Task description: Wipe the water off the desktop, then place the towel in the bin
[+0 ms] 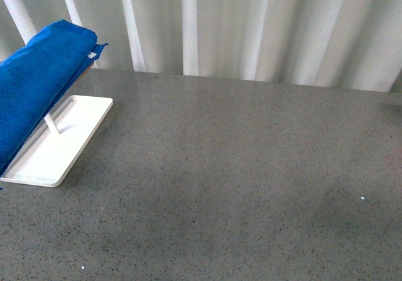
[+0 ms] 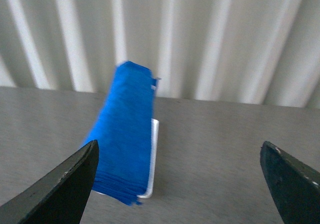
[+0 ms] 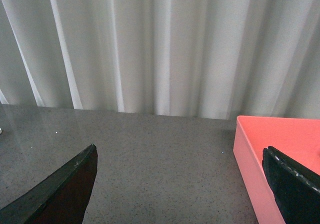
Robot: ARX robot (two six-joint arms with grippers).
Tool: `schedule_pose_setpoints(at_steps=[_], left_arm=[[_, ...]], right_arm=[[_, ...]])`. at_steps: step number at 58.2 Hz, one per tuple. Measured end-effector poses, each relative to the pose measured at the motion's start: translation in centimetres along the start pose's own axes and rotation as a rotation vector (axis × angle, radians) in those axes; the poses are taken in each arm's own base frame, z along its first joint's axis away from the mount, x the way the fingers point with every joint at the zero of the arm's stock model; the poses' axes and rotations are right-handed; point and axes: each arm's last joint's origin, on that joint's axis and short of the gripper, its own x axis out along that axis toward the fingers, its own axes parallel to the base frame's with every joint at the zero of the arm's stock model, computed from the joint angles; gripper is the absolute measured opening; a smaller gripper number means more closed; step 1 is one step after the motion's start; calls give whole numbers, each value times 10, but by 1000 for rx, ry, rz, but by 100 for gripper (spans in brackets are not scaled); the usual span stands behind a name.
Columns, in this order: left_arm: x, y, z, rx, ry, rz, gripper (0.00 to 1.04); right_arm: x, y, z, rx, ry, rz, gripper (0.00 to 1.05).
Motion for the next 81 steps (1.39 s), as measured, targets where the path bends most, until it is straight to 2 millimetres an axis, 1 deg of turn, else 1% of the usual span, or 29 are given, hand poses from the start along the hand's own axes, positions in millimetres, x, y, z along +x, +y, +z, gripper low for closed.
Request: schedule_pose_setpoints(at_steps=[1, 2, 4, 7, 9, 12, 16, 19, 22, 27, 28, 31, 32, 34, 35, 37, 40, 42, 47, 50, 55, 60, 67, 75, 81], left_arm=[[0, 0, -1, -32, 33, -43, 98], [2, -2, -3, -105, 92, -108, 98], [5, -4, -4, -184, 152, -177, 98], [12, -5, -5, -271, 190, -184, 98], [16, -7, -3, -293, 195, -186, 98], [28, -12, 8, -318, 175, -193, 98], [52, -18, 32, -325, 132, -207, 98], [78, -23, 50, -318, 121, -222, 98], [104, -25, 61, -293, 152, -218, 98], [162, -25, 77, -215, 257, -215, 98], [177, -24, 79, -192, 291, -226, 98], [207, -19, 82, -139, 355, -194, 98], [212, -18, 82, -136, 368, -191, 98], [232, -14, 82, -102, 430, -200, 98], [237, -13, 82, -93, 446, -197, 98], [255, -8, 80, -58, 508, -189, 98], [272, -2, 79, -43, 564, -191, 98], [288, 4, 77, -18, 613, -182, 98], [315, 19, 77, 34, 680, -130, 98], [328, 28, 78, 47, 717, -117, 98], [343, 41, 80, 68, 758, -87, 98], [353, 51, 83, 95, 753, -59, 98], [360, 56, 84, 130, 737, -66, 98], [367, 59, 72, 177, 758, -85, 98], [375, 64, 58, 196, 784, -70, 98]], right_arm=[[0, 0, 0, 0, 0, 0, 98], [0, 0, 0, 0, 0, 0, 98], [0, 0, 0, 0, 0, 1, 98], [0, 0, 0, 0, 0, 1, 98], [0, 0, 0, 0, 0, 0, 98], [0, 0, 0, 0, 0, 0, 98], [0, 0, 0, 0, 0, 0, 98], [0, 0, 0, 0, 0, 0, 98], [0, 0, 0, 0, 0, 0, 98], [0, 0, 0, 0, 0, 0, 98], [0, 0, 0, 0, 0, 0, 98], [0, 0, 0, 0, 0, 0, 98], [0, 0, 0, 0, 0, 0, 98], [0, 0, 0, 0, 0, 0, 98], [0, 0, 0, 0, 0, 0, 98], [0, 0, 0, 0, 0, 0, 98], [0, 0, 0, 0, 0, 0, 98], [0, 0, 0, 0, 0, 0, 98], [0, 0, 0, 0, 0, 0, 98], [0, 0, 0, 0, 0, 0, 98], [0, 0, 0, 0, 0, 0, 98], [0, 0, 0, 0, 0, 0, 98], [0, 0, 0, 0, 0, 0, 98], [0, 0, 0, 0, 0, 0, 98], [0, 0, 0, 0, 0, 0, 98]])
